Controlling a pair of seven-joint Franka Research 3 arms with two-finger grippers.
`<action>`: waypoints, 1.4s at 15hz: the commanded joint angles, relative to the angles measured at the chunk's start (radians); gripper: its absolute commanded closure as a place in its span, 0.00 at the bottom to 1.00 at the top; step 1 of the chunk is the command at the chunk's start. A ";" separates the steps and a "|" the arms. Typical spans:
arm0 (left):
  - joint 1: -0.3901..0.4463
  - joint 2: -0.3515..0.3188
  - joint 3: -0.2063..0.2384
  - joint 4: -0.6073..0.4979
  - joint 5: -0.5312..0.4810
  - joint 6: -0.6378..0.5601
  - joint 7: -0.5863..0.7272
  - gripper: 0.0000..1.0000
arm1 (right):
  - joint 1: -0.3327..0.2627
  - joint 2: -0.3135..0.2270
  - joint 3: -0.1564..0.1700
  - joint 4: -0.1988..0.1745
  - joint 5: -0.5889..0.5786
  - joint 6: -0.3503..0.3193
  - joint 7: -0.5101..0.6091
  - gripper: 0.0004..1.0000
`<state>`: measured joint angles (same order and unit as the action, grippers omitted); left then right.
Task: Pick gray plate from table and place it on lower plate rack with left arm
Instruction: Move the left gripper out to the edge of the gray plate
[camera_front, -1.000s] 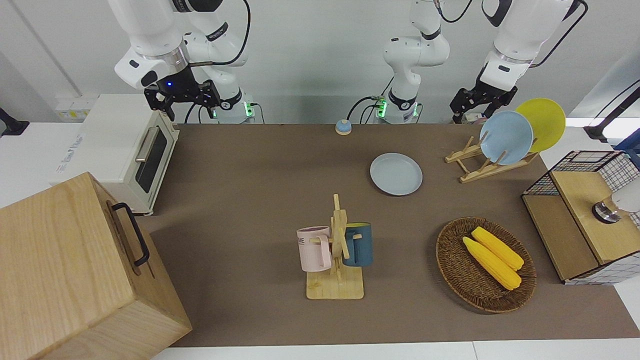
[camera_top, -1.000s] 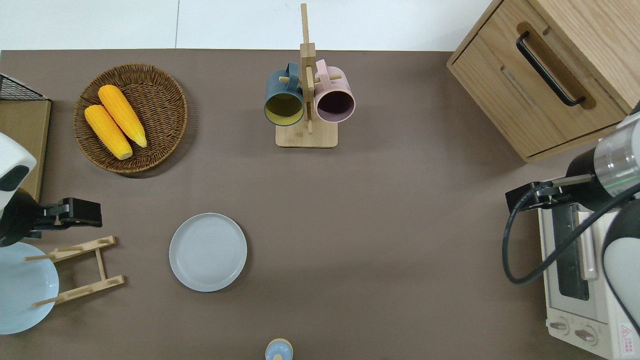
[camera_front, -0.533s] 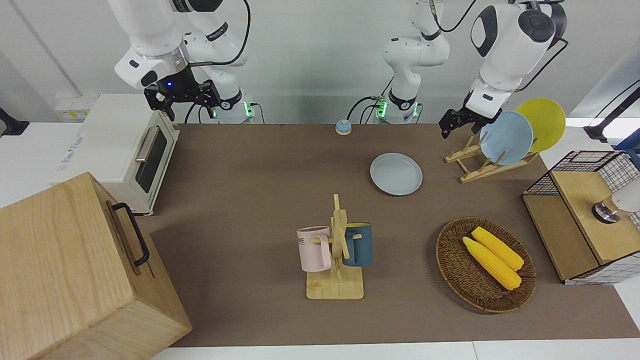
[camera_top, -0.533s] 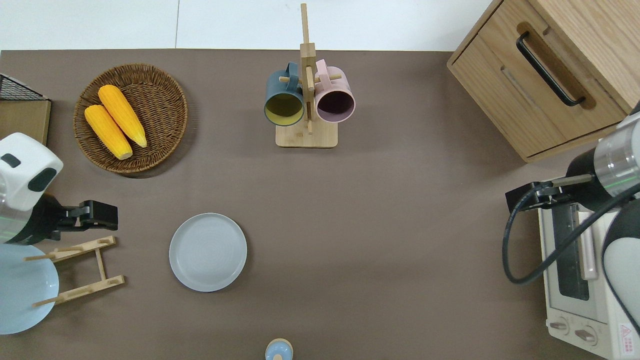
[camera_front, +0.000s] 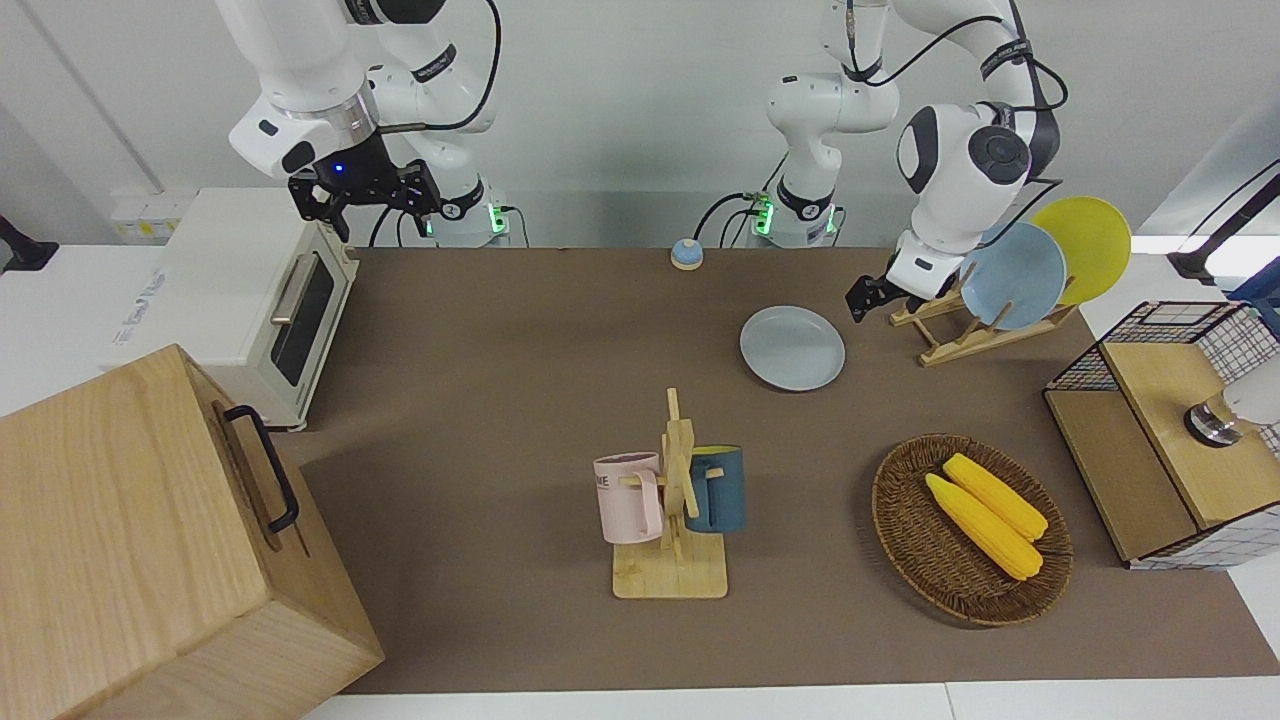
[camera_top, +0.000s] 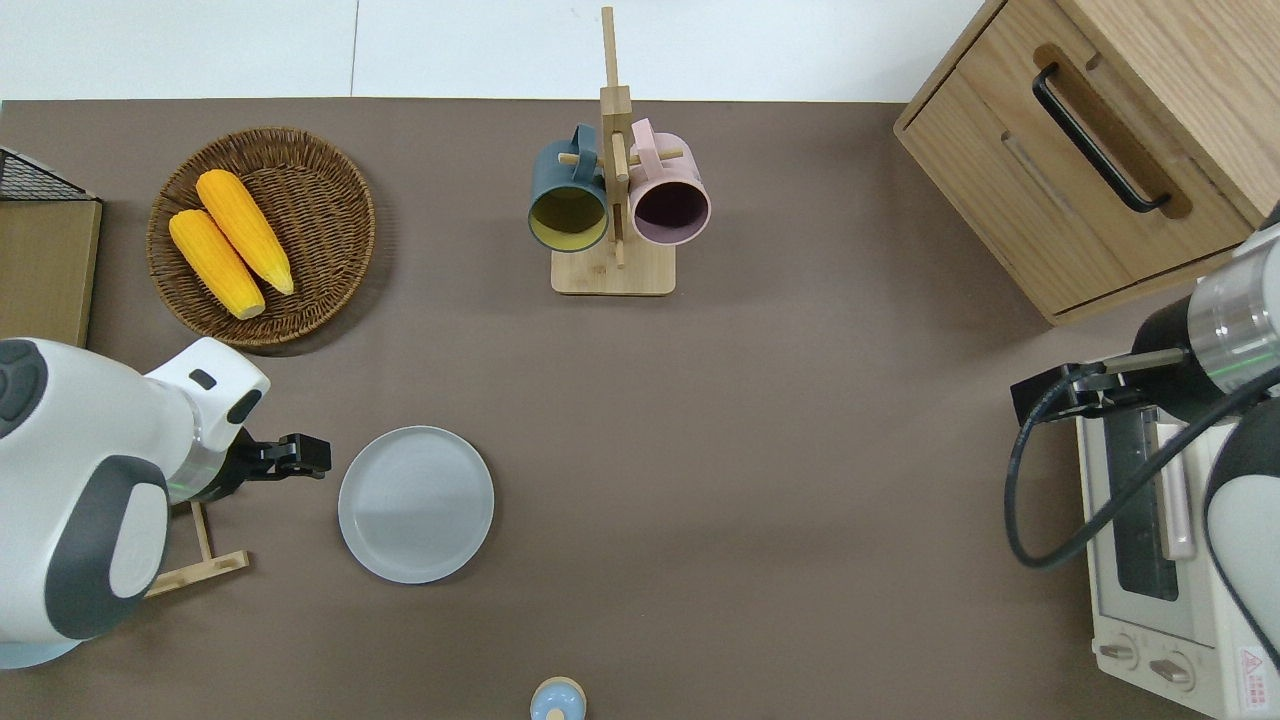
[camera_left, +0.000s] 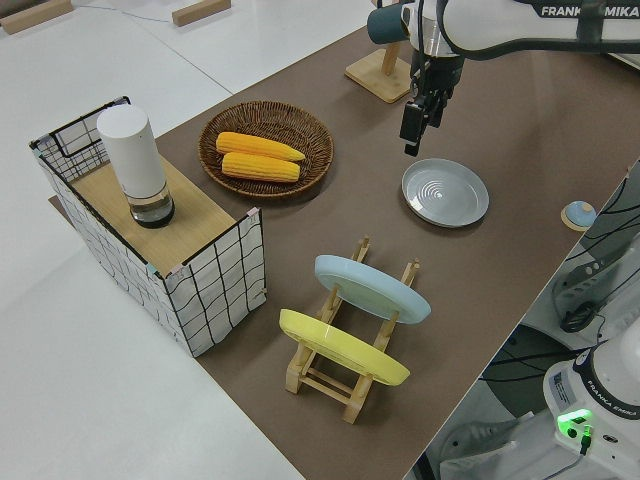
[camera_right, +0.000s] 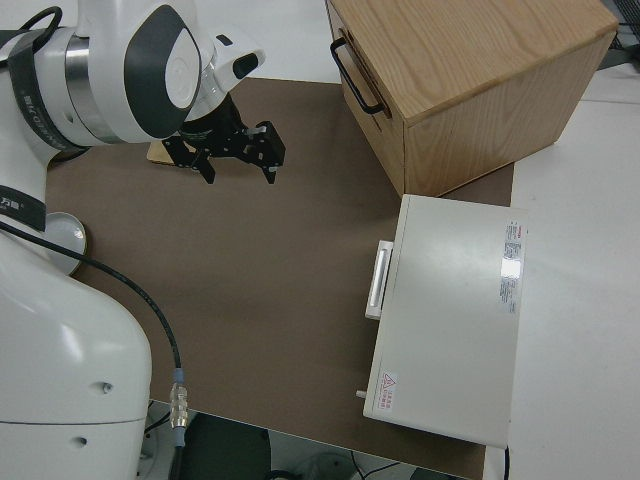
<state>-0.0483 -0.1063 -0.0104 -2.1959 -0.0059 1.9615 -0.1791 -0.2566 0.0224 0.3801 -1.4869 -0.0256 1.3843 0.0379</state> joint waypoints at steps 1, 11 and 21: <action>-0.012 -0.018 -0.014 -0.105 -0.011 0.109 -0.019 0.00 | -0.026 -0.002 0.023 0.010 -0.007 -0.014 0.013 0.02; -0.012 0.135 -0.022 -0.110 -0.011 0.114 -0.048 0.01 | -0.026 -0.002 0.023 0.010 -0.007 -0.014 0.013 0.02; -0.010 0.201 -0.028 -0.104 -0.020 0.151 -0.103 0.75 | -0.026 -0.002 0.023 0.010 -0.007 -0.014 0.013 0.02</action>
<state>-0.0486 0.0910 -0.0392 -2.2975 -0.0084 2.0910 -0.2476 -0.2566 0.0224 0.3801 -1.4869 -0.0256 1.3843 0.0379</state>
